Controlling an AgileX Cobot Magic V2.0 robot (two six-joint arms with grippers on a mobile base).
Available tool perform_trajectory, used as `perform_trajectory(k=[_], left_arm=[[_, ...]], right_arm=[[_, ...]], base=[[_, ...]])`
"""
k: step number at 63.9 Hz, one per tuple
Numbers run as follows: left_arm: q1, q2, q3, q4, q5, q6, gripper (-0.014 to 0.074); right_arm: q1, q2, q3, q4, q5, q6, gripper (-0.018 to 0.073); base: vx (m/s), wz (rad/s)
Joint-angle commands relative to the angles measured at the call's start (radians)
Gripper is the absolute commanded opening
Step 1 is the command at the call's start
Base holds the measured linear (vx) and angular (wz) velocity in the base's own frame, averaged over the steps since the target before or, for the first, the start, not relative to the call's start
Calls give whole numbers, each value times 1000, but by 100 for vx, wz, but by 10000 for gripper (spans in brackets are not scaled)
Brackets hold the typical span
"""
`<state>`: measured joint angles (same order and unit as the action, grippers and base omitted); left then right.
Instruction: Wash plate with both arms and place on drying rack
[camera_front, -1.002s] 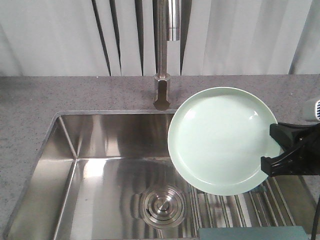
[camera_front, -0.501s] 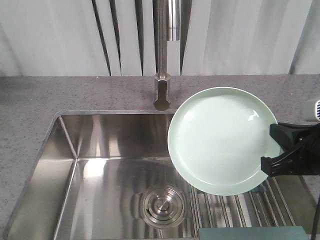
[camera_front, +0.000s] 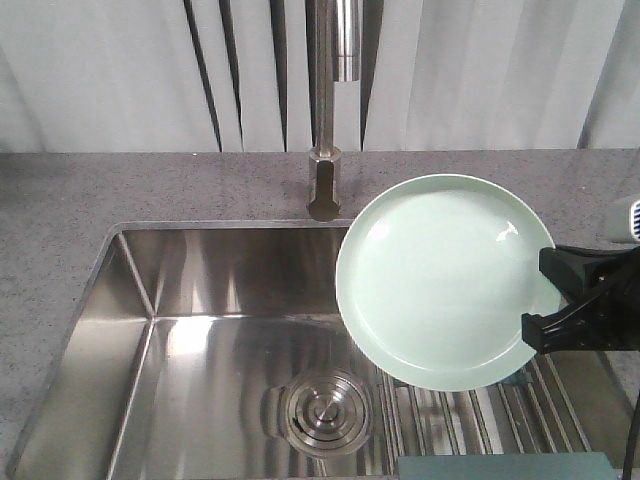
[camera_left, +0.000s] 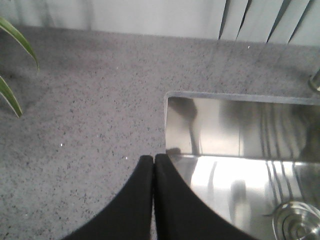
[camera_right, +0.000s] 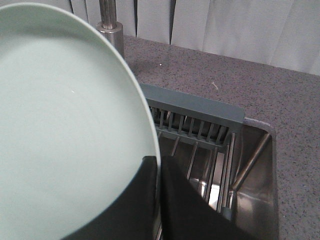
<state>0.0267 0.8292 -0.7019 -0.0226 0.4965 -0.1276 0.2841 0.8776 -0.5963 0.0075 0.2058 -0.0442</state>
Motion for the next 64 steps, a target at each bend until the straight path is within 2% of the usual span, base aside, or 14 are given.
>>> perform_trajectory(k=[1, 30, 46, 55, 64], left_arm=[[1, 30, -36, -11, -45, -9, -6], [1, 41, -36, -11, -29, -9, -3], [1, 41, -36, -10, 26, -8, 13], [1, 41, -36, -10, 34, -8, 50], [1, 41, -36, -10, 38, -8, 126]], right_arm=[[-3, -14, -29, -7, -80, -7, -9], [-3, -14, -29, -7, -79, -7, -9], [-3, -14, -29, -7, -79, -7, -9], [-3, -14, -29, -7, -79, -7, -9], [-3, -14, -29, -7, -79, -7, -9]], base=[[0, 0], [0, 0], [0, 0], [0, 0], [0, 0]])
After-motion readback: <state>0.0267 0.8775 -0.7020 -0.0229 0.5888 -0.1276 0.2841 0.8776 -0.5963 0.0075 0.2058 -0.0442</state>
